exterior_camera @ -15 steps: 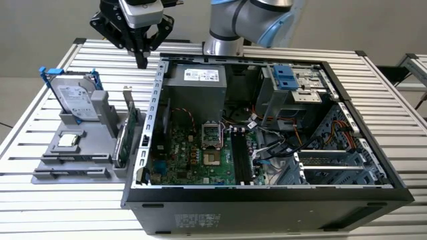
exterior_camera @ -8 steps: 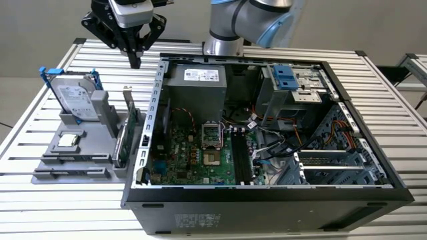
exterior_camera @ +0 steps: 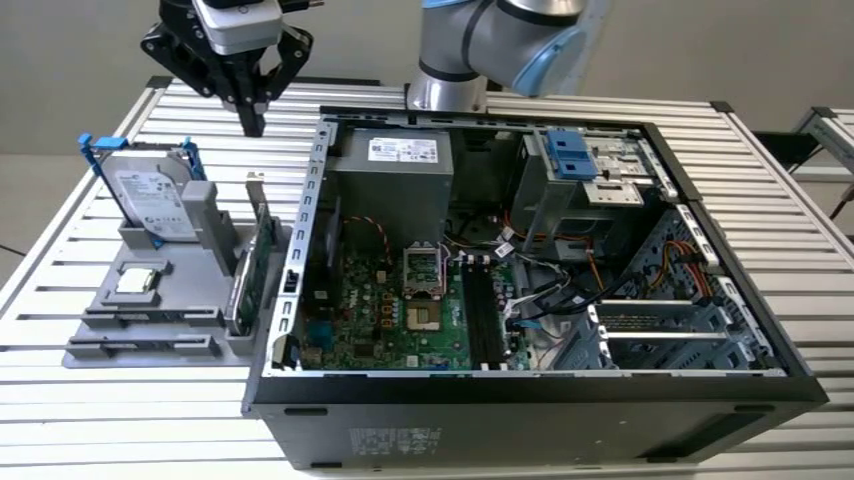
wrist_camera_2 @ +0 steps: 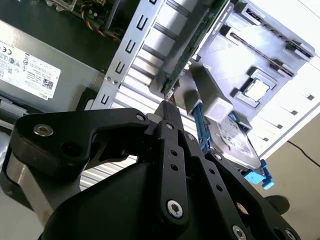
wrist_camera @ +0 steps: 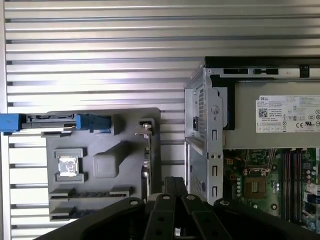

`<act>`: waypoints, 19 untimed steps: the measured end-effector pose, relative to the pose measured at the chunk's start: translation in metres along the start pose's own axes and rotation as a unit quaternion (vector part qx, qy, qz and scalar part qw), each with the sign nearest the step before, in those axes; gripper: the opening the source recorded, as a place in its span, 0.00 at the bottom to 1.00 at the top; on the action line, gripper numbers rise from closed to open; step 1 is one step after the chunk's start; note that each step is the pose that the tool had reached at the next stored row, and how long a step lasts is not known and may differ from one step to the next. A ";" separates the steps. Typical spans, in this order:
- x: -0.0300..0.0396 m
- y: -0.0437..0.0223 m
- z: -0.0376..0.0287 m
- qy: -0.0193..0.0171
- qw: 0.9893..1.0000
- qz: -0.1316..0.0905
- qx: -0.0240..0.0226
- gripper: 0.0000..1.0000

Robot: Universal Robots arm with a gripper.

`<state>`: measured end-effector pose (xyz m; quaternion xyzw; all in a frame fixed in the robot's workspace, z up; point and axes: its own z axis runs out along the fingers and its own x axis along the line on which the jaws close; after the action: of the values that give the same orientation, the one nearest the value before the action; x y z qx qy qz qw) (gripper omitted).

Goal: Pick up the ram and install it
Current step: 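Reach for the ram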

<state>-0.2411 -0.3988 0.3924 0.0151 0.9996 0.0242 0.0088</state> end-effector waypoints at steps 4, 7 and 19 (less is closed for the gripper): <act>0.0066 -0.0002 -0.0001 0.000 1.000 -0.006 0.000 0.00; 0.0109 -0.0003 -0.0001 0.001 1.000 -0.012 0.000 0.00; 0.0317 -0.0010 -0.0005 0.002 1.000 -0.028 0.000 0.00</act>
<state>-0.2728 -0.3988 0.3924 -0.0126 0.9996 0.0244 0.0075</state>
